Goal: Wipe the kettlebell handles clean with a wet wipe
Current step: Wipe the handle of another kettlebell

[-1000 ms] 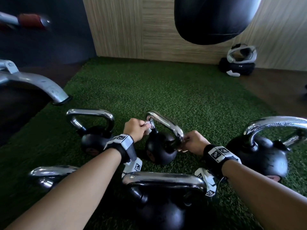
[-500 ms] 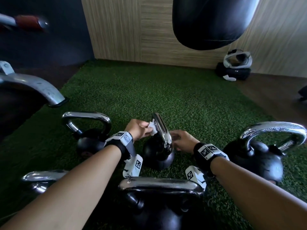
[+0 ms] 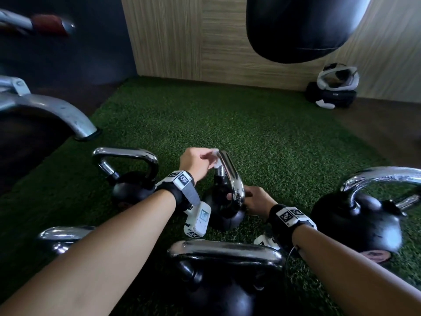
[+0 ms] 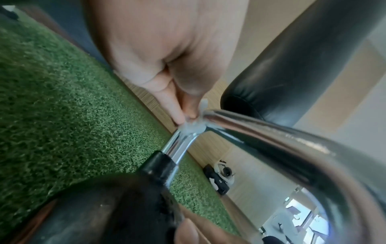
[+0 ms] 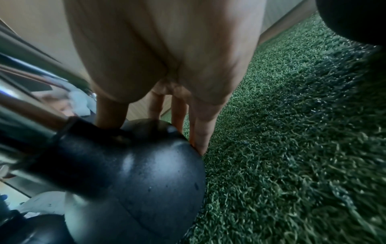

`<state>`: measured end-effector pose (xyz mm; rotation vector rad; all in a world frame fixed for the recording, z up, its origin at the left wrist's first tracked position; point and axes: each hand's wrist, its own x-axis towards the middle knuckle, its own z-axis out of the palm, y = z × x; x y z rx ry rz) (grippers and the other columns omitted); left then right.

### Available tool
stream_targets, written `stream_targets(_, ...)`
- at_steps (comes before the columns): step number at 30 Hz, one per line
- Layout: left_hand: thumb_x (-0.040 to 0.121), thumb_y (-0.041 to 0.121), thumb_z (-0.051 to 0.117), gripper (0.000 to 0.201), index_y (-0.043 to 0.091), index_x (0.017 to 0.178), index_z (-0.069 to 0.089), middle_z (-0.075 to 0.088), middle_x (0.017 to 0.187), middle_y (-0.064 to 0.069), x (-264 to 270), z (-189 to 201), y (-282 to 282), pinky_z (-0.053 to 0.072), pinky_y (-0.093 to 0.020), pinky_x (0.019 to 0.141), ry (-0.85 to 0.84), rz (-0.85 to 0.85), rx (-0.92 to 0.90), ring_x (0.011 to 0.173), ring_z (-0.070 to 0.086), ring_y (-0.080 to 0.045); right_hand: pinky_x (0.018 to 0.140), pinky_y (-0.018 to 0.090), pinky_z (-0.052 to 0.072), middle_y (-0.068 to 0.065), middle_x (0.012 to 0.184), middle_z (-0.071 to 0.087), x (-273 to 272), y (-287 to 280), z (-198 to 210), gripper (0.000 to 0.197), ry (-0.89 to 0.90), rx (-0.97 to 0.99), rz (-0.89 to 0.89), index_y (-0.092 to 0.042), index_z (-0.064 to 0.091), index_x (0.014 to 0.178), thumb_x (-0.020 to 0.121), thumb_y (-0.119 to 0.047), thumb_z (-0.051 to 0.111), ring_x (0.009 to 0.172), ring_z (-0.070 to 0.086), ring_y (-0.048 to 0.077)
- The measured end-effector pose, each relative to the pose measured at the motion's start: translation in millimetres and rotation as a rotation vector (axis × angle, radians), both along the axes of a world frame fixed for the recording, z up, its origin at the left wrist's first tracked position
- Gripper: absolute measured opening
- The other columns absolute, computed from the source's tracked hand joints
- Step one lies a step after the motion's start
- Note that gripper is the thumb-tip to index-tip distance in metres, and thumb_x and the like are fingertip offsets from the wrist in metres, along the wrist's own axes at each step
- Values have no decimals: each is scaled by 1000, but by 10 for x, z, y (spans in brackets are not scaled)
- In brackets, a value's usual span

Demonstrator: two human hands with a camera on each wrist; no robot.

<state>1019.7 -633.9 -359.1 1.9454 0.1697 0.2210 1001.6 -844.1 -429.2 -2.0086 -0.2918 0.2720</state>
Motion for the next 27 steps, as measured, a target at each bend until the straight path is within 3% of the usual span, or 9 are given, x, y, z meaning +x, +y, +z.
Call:
stream_targets(3,86,0,79,27,10,110,78,80,93,-5,-139,54,12,62,-23,75,-64,-13,-282,84,77,-9,66,23,55,-7,78,78,-27,1,3,19,7,29,-9,-41,73,86,91,-23,78,70,70,6)
stream_targets(5,86,-2,78,28,3,113,75,80,96,-10,-202,64,28,62,-22,76,-27,-88,-376,87,78,-14,63,16,51,-14,71,75,-41,-2,-2,21,10,66,-10,-37,71,87,92,-17,76,65,66,-1)
stream_targets(9,84,4,80,26,7,110,76,80,99,-8,-274,144,67,62,-26,82,61,-186,-291,92,78,-18,65,15,52,-15,74,76,-42,3,-4,22,13,102,-9,-36,74,91,91,-14,77,68,68,0)
stream_targets(11,84,1,80,21,7,104,77,80,100,-11,-274,185,65,63,-27,81,56,-174,-334,91,78,-19,62,13,50,-15,70,75,-37,7,10,19,29,120,-12,-29,75,95,91,-11,76,64,66,-3)
stream_targets(13,82,-1,81,17,5,97,76,80,95,-12,-305,222,71,63,-27,82,80,-213,-379,89,78,-19,60,12,48,-18,65,73,-34,9,25,22,24,106,-1,-29,73,86,91,-8,75,59,62,-6)
stream_targets(18,80,-6,80,15,4,87,71,79,80,-3,-446,241,93,63,-25,75,160,-447,-265,81,76,-13,58,12,47,-18,59,69,5,-12,1,34,25,68,15,-30,73,66,92,-8,75,54,58,-7)
stream_targets(21,77,0,85,15,8,84,73,80,87,-6,-502,247,105,64,-28,80,91,-424,-196,86,76,-16,60,17,47,-17,60,70,24,-1,-10,47,17,25,26,-49,74,63,91,-12,76,54,59,-4)
stream_targets(23,74,9,89,16,15,80,75,80,84,-1,-562,228,90,61,-27,82,60,-470,-52,82,73,-11,61,22,47,-17,59,69,38,-14,-22,54,35,22,21,-51,74,62,90,-5,74,54,58,-3)
stream_targets(27,70,17,94,17,21,77,78,80,82,4,-690,286,15,55,-22,73,-1,-607,163,74,72,-8,69,27,47,-17,63,71,32,-15,-39,40,29,39,15,-49,76,68,82,-12,76,65,60,6)
